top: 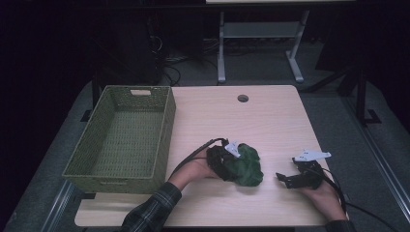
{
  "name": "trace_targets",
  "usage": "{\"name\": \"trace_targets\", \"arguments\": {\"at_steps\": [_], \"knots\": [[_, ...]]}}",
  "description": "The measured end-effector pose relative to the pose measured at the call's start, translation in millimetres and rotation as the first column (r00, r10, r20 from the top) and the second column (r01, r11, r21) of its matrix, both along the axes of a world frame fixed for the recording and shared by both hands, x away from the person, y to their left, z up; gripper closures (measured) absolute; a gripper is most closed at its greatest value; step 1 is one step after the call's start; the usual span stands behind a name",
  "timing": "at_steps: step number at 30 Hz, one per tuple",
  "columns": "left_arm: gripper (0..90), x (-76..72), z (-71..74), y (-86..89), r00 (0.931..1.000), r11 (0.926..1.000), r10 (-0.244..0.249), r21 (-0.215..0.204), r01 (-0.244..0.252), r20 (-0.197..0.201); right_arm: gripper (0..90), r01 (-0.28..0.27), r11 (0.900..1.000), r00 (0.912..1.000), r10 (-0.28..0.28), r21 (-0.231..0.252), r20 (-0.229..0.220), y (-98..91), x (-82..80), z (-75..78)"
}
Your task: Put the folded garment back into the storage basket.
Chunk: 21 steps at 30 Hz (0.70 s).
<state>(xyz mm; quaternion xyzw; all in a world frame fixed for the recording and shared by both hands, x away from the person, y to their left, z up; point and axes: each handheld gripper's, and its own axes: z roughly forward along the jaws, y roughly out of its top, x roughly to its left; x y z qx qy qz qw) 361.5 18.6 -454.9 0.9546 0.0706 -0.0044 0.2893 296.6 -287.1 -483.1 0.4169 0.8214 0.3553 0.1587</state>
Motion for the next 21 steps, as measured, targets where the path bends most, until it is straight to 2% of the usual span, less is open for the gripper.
{"name": "trace_targets", "arguments": {"at_steps": [9, 15, 21], "knots": [[57.3, 2.8, 4.0, 2.6, 0.9996, 0.9999, 0.015, 0.005, -0.015, -0.026, 7.9, 0.0, 1.0, 1.0, 0.0, 0.0, 0.0, -0.1, 0.0, 0.0], [63.8, 3.4, 8.2, 5.2, 0.9991, 0.9998, 0.019, -0.003, -0.019, -0.037, 7.9, 0.002, 1.0, 1.0, -0.002, 0.001, 0.0, 0.0, 0.0, 0.1], [65.7, 3.2, 15.7, 9.0, 0.9987, 0.9992, 0.031, -0.024, -0.032, -0.041, 8.0, 0.002, 1.0, 1.0, -0.002, 0.001, 0.0, 0.0, 0.1, 0.0]]}}
